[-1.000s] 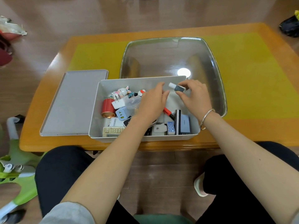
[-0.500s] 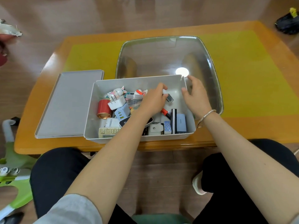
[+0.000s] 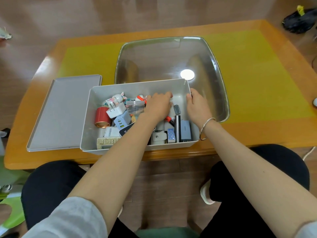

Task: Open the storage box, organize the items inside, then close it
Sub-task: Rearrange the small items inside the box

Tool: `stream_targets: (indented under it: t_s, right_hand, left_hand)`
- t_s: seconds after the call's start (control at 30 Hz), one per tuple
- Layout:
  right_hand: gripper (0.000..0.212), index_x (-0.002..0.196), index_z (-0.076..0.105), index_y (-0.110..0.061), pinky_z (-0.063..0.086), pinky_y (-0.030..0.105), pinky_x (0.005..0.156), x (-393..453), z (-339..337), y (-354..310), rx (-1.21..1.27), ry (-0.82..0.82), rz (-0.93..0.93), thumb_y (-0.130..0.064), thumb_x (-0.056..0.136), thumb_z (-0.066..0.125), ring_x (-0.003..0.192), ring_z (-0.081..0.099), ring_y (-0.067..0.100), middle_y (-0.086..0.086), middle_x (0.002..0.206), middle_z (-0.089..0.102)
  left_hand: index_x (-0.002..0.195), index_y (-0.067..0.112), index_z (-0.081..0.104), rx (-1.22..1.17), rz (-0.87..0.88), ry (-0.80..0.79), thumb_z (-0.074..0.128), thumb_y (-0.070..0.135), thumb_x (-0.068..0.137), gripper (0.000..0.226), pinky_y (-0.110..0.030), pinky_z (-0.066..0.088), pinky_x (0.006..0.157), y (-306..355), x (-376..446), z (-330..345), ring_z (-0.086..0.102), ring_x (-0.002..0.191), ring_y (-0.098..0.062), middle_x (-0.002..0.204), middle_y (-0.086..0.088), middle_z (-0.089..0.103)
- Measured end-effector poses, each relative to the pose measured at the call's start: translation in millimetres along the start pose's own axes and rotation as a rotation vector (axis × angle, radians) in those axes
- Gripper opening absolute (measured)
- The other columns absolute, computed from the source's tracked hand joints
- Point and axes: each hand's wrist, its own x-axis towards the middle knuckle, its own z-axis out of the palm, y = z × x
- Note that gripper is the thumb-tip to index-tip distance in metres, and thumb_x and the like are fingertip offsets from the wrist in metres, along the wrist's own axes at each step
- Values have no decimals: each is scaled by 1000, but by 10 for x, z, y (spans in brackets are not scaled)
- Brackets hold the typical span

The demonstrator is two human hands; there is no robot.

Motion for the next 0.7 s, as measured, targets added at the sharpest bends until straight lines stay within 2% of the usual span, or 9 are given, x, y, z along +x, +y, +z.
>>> stream_targets:
  t_s: [0.07, 0.13, 0.4, 0.53, 0.63, 0.7]
  right_hand:
    - [27, 105, 53, -6, 48, 46, 75, -2, -8, -9, -7, -8, 3, -20, 100, 30, 86, 57, 35, 16, 94, 63]
    - [28, 106, 53, -7, 49, 46, 75, -12, -11, -17, 2, -6, 5, -21, 100, 29, 84, 58, 33, 15, 93, 63]
    - [29, 110, 55, -13, 50, 35, 69, -32, -3, -25, 23, 27, 17, -22, 101, 29, 80, 59, 22, 8, 95, 64]
    - [28, 109, 55, -13, 45, 29, 62, -30, 15, -6, 18, 29, 14, -23, 101, 29, 77, 57, 20, 7, 94, 64]
    - [26, 105, 54, -11, 45, 33, 67, -17, 9, -1, 14, 29, 13, -22, 100, 30, 79, 57, 25, 10, 94, 64]
    - [27, 107, 54, -10, 49, 41, 75, -9, 4, -4, 11, 22, 24, -22, 100, 31, 85, 58, 30, 12, 96, 64]
  left_hand:
    - [130, 18, 48, 7, 11, 39, 39, 23, 100, 31, -43, 32, 93, 23, -83, -21, 48, 115, -31, 124, -7, 61]
    - [132, 22, 47, 8, 43, 7, 35, 32, 102, 34, -45, 33, 95, 67, -195, -24, 48, 117, -31, 127, -6, 60]
    - [133, 26, 51, 101, 77, -222, 13, 56, 98, 59, -51, 26, 100, 235, -390, 24, 42, 126, -30, 133, -6, 56]
    - [137, 24, 47, 138, 91, -212, 11, 61, 95, 66, -51, 25, 99, 245, -343, 53, 42, 126, -29, 133, -4, 57]
    - [146, 24, 36, 137, 89, -223, 12, 60, 95, 67, -52, 22, 101, 240, -269, 70, 38, 129, -29, 141, -4, 51]
    - [149, 23, 30, 122, 97, -230, 12, 60, 95, 68, -52, 20, 102, 248, -225, 79, 36, 131, -28, 144, -2, 47]
